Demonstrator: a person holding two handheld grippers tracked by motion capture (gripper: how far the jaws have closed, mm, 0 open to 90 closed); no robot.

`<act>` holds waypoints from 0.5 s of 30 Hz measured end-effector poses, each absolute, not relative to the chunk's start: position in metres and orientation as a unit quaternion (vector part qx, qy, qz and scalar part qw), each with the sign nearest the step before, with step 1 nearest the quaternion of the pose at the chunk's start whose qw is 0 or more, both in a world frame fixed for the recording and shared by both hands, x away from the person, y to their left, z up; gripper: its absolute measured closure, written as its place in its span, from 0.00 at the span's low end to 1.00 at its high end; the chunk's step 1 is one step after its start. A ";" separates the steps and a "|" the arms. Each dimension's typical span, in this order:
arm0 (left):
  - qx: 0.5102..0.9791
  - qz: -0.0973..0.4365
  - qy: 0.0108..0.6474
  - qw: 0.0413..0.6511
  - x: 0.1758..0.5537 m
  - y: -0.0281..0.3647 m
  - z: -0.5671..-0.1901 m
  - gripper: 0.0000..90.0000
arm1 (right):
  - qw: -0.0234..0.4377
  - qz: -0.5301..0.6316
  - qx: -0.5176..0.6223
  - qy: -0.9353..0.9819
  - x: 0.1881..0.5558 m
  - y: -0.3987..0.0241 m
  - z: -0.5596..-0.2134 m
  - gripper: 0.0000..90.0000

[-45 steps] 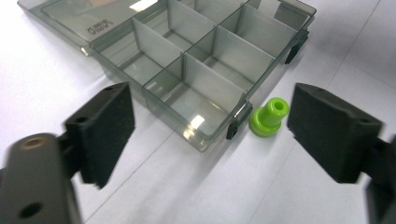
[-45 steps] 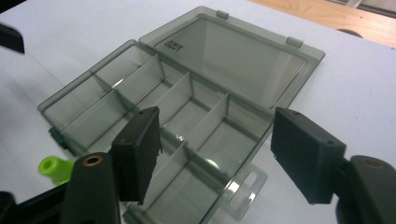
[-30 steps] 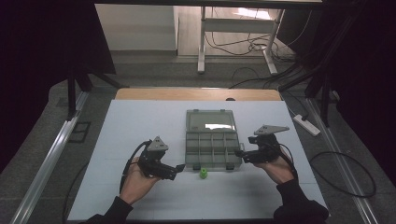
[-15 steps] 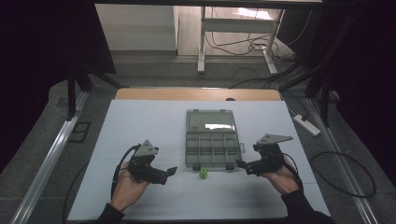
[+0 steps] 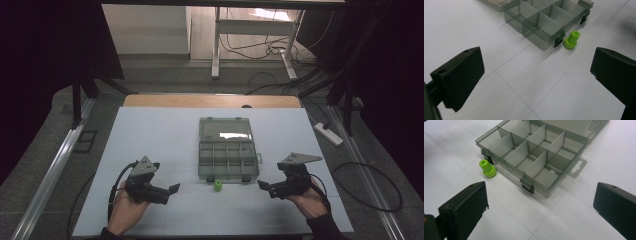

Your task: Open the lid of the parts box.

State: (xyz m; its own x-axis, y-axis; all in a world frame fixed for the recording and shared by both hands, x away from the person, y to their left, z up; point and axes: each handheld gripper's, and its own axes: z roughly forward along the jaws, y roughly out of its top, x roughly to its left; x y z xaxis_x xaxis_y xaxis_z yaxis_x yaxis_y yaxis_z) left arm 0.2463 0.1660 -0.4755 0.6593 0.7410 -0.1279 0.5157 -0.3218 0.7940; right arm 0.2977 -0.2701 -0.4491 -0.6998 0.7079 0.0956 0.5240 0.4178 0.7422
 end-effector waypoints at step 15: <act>0.791 0.155 0.413 0.424 0.222 0.188 -0.476 0.00 | 0.115 0.399 0.367 0.832 0.278 -0.282 -0.453 0.00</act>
